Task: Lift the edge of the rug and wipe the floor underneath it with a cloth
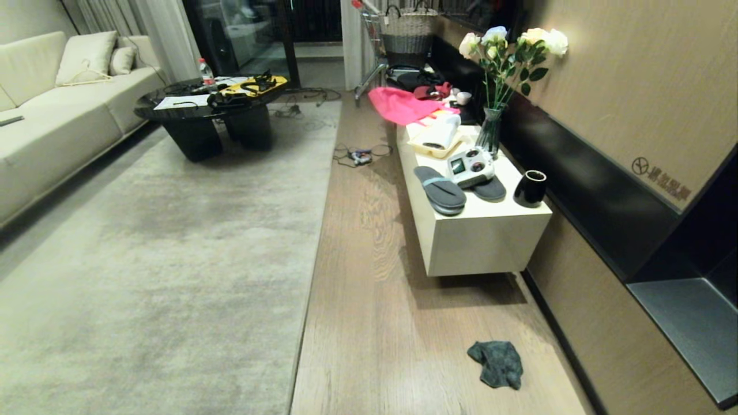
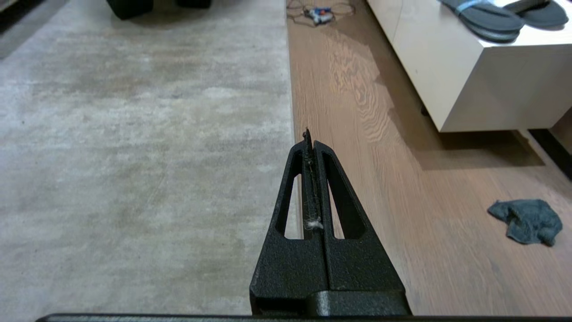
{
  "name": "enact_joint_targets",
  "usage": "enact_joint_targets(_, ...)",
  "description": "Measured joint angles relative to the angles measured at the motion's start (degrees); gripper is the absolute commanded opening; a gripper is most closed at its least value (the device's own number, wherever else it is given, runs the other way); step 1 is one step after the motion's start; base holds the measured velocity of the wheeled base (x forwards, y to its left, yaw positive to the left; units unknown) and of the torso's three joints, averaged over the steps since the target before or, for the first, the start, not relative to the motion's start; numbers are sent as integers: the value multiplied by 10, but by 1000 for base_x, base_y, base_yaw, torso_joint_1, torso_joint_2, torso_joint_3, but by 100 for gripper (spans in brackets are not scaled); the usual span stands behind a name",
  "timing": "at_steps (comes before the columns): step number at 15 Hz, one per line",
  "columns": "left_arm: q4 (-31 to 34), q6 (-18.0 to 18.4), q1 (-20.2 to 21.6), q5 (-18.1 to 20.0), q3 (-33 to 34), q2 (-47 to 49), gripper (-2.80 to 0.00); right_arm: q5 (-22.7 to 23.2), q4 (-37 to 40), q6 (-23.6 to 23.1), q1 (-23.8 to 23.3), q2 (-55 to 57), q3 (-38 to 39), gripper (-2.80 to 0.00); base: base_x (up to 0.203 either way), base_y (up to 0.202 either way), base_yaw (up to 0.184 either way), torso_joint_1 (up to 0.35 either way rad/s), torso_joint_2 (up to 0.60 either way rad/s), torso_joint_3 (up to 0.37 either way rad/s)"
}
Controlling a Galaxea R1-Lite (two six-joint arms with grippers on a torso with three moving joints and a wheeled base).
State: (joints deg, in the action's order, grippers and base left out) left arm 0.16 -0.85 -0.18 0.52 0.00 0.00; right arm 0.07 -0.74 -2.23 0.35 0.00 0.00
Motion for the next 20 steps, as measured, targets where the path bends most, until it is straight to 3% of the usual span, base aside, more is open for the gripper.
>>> enact_joint_targets(20, -1, -2, 0, -1, 0, 0, -280, 0, 0, 0, 0, 0, 0, -280, 0, 0, 0, 1, 0, 11)
